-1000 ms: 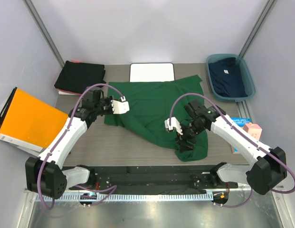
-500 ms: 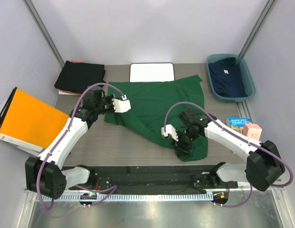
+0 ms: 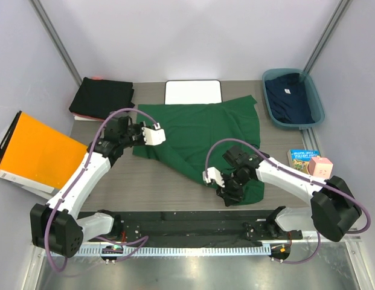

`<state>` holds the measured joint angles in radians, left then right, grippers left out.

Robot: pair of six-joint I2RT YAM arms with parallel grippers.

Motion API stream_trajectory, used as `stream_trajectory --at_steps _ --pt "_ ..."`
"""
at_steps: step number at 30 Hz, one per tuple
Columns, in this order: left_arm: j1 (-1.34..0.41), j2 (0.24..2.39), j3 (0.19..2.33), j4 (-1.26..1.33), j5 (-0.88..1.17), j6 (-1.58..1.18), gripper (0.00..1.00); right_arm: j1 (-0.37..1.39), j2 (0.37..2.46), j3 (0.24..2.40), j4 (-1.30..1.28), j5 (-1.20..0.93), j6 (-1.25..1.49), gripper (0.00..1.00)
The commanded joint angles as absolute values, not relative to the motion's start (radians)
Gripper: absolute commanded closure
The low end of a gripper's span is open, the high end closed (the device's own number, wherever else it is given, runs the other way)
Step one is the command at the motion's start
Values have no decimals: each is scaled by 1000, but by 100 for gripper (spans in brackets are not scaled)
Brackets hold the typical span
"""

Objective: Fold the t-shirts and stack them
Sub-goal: Flatten out the tshirt

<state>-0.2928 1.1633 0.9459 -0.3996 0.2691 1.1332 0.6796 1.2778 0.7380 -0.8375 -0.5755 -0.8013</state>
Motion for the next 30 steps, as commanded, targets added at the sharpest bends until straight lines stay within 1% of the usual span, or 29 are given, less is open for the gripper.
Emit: stream_trajectory --at_steps 1,9,19,24,30 --pt "-296 1137 931 -359 279 1129 100 686 1302 753 -787 -552 -792 52" --pt "-295 1138 925 -334 270 1124 100 687 1367 779 -761 -525 -793 50" --pt "-295 1131 925 -336 276 1109 100 695 1420 770 -657 -451 -779 48" --pt "-291 1135 927 -334 281 1097 100 696 1442 759 -640 -419 -781 55" --pt "-287 1132 923 -333 278 1095 100 696 1434 733 -647 -397 -799 55"
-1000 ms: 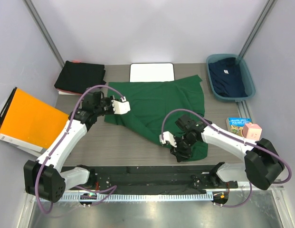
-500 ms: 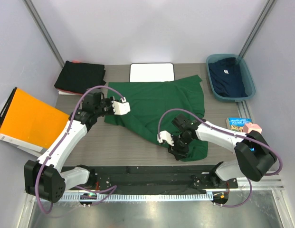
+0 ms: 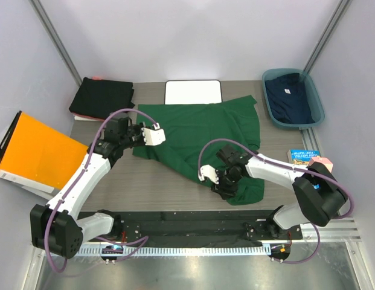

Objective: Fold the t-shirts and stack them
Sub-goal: Flatten out the tshirt

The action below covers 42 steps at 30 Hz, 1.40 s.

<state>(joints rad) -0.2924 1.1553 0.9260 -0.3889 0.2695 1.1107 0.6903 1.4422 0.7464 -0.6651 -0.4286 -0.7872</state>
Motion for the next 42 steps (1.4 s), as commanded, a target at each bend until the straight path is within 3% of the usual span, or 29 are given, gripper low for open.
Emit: stream_trajectory --at_steps 1,6,13,21,31,42 --pt "-285 1131 925 -331 278 1097 100 695 1433 729 -656 -394 -807 55" --pt "-282 1137 928 -331 282 1098 100 696 1407 692 -683 -388 -814 63" --pt "-278 1147 939 -330 290 1097 100 695 1394 663 -686 -364 -836 99" --pt "-275 1164 957 -331 305 1078 100 695 1404 828 -722 -364 -845 99" --pt "-275 1210 969 -108 197 970 100 638 1431 1348 -703 -97 -925 99" --pt "-272 1336 1117 283 -136 1020 100 408 1372 1528 -330 121 -1097 99"
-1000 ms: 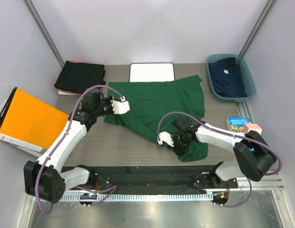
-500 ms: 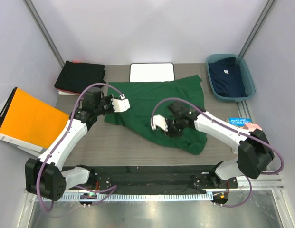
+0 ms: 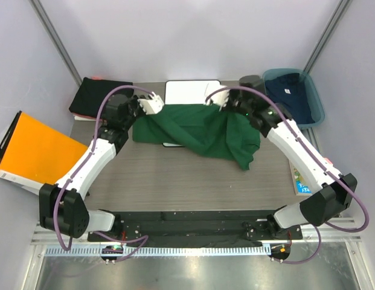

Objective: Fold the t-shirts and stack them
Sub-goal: Flatten out the tshirt

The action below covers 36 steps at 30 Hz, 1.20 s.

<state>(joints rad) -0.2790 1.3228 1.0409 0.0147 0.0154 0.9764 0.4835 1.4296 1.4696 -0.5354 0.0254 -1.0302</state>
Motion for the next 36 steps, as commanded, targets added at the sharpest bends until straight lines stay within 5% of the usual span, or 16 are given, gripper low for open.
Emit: stream_trajectory --at_steps 1,12,22,27,32,36 --pt "-264 1350 1126 307 -150 1032 100 387 1364 1523 -274 121 -1104 99" --pt "-212 1318 1269 439 -177 1056 100 281 1226 1528 -78 49 -1019 99" --pt "-210 777 1024 -302 395 1092 100 278 954 1560 -782 -389 -837 99" --pt "-210 606 1097 -553 535 1075 100 278 963 1855 -1153 -471 -908 99" --pt "-212 632 1252 -577 503 1103 100 278 1061 2143 -1237 -502 -870 99" --pt "-210 754 1270 -480 416 1150 100 279 1072 2025 -1034 -448 -972 99"
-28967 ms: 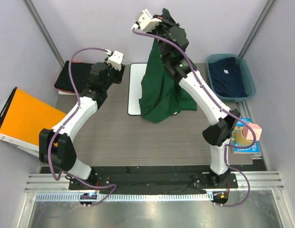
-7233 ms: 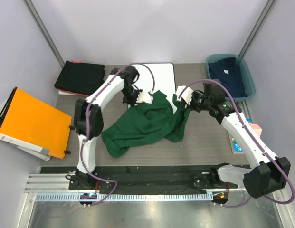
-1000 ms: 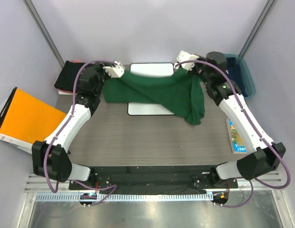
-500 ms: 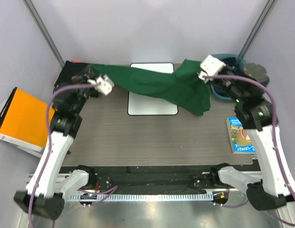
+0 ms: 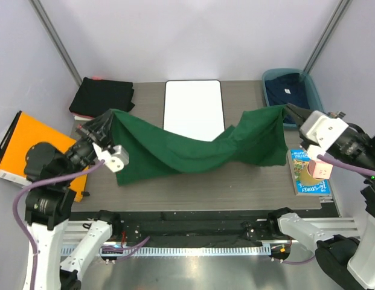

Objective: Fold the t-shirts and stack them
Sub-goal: Flatten out the tshirt

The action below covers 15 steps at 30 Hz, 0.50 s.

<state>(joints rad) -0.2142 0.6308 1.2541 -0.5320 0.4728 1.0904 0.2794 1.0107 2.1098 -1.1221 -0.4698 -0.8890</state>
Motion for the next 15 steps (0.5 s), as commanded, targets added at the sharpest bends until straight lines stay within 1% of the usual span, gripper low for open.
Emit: stream_trajectory --at_steps 1,4,5,7,8,9,11,12,13,15 --pt "-210 823 1260 -459 397 1179 100 278 1101 2002 -1008 -437 -997 99" --pt "-206 948 1250 -354 319 1252 100 276 1170 1951 -953 -413 -1074 99" --pt "-198 1042 1262 -357 304 1264 100 273 1225 1945 -948 -422 -1086 99" --pt "-183 1123 1326 -408 311 1298 100 232 1276 1939 -925 -472 -1103 99" --pt "-172 1197 1334 -385 302 1293 100 219 1317 1913 -899 -488 -1098 99" --pt "-172 1222 1339 -364 292 1308 100 197 1331 1893 -823 -488 -1101 99" --pt "-172 1273 1318 -176 239 1324 100 184 1364 1833 -721 -466 -1126 99" --pt "-172 1320 1316 -110 218 1337 100 181 1376 1824 -613 -445 -1137 99" --pt "-170 1345 1325 35 200 1347 100 176 1387 1824 -562 -418 -1146 99" --pt "-170 1423 1389 185 126 1342 100 173 1435 1891 -447 -382 -1157 99"
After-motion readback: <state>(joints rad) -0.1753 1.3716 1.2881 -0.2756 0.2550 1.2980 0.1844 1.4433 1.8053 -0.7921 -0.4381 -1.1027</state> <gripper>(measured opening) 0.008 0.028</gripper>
